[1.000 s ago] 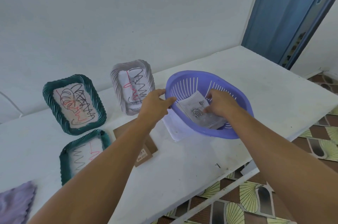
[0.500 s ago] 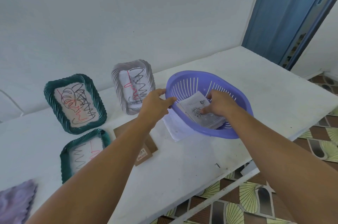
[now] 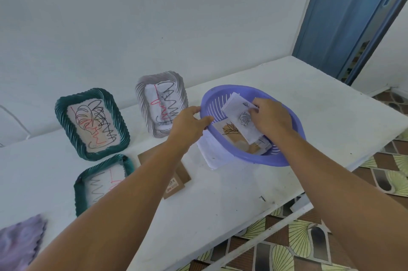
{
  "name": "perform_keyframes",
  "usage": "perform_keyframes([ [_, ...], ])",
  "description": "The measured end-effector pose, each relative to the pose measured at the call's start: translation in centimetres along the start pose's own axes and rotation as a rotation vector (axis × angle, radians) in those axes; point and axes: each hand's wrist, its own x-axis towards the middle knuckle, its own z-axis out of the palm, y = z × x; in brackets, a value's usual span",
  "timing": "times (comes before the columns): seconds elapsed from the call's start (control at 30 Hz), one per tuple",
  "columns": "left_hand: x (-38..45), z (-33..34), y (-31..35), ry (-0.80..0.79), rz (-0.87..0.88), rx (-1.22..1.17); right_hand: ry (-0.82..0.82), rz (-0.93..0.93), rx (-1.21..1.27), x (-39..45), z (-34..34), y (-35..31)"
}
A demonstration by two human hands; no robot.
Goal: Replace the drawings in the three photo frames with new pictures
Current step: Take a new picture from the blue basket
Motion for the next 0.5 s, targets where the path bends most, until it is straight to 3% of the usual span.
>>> perform_keyframes([
  [0.13,-0.6,-0.5,0.4,0.108,0.052,0.084,0.18,-0.113,0.05,-1.2,-1.4,-1.9],
  [0.3,-2.2,-1.9,2.7,0.102,0.078,-0.232,0.34,-0.284,0.085,-3.2,-2.0,-5.8],
  [0.4,-2.7,-3.2,3.9,0.052,-0.033,-0.417,0.371,-0.436,0.046,-4.4,-1.5,-8.3],
  [0.5,-2.9,-4.8,3.5,0.107,-0.092,-0.444,0.314,-0.546,0.089,-4.9,-0.5,-10.2],
])
